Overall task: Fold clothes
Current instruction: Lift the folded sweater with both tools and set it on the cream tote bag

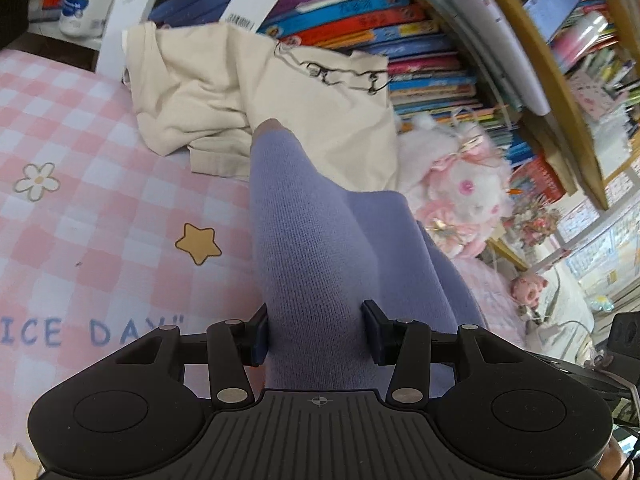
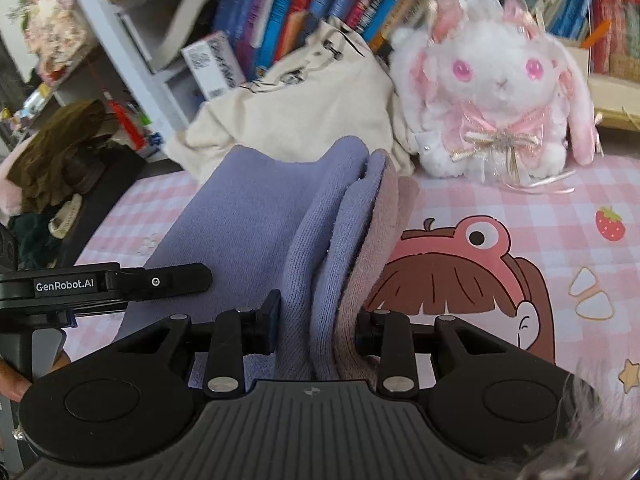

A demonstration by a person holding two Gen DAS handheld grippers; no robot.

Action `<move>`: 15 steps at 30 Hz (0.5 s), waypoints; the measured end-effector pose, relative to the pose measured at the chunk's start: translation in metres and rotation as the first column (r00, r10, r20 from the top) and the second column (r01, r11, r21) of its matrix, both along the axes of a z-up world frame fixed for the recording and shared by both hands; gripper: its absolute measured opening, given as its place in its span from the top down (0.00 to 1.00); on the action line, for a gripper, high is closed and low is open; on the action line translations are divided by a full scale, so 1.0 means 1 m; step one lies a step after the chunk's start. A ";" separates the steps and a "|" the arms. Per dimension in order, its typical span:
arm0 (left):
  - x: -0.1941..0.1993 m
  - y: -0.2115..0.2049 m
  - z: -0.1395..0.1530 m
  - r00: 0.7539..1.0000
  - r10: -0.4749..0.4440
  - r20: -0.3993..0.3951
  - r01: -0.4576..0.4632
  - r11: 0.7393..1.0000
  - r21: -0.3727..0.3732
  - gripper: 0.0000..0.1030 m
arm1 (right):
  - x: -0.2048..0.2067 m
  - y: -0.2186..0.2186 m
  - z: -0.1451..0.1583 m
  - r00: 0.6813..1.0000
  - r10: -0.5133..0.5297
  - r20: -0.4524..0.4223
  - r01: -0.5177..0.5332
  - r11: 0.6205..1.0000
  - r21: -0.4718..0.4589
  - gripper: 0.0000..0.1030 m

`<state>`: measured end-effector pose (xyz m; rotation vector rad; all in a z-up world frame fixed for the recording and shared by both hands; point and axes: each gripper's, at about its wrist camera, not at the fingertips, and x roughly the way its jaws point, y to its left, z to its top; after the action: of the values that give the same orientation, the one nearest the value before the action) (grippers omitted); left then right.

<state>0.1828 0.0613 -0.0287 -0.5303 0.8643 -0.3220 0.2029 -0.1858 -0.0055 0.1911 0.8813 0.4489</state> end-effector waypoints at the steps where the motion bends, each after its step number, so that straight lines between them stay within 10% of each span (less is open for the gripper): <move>1: 0.005 -0.001 -0.003 1.000 -0.002 -0.005 0.002 1.000 0.004 0.57 | 0.005 -0.001 -0.004 1.000 -0.011 -0.009 0.011 1.000 0.002 0.70; 15: 0.034 0.000 -0.015 1.000 0.003 -0.022 -0.003 1.000 0.022 0.48 | 0.033 -0.011 -0.024 0.994 -0.078 -0.071 0.082 0.995 0.057 0.60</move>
<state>0.2167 0.0611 -0.0436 -0.5156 0.8873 -0.3038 0.2361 -0.1964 -0.0292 0.2971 0.9249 0.3957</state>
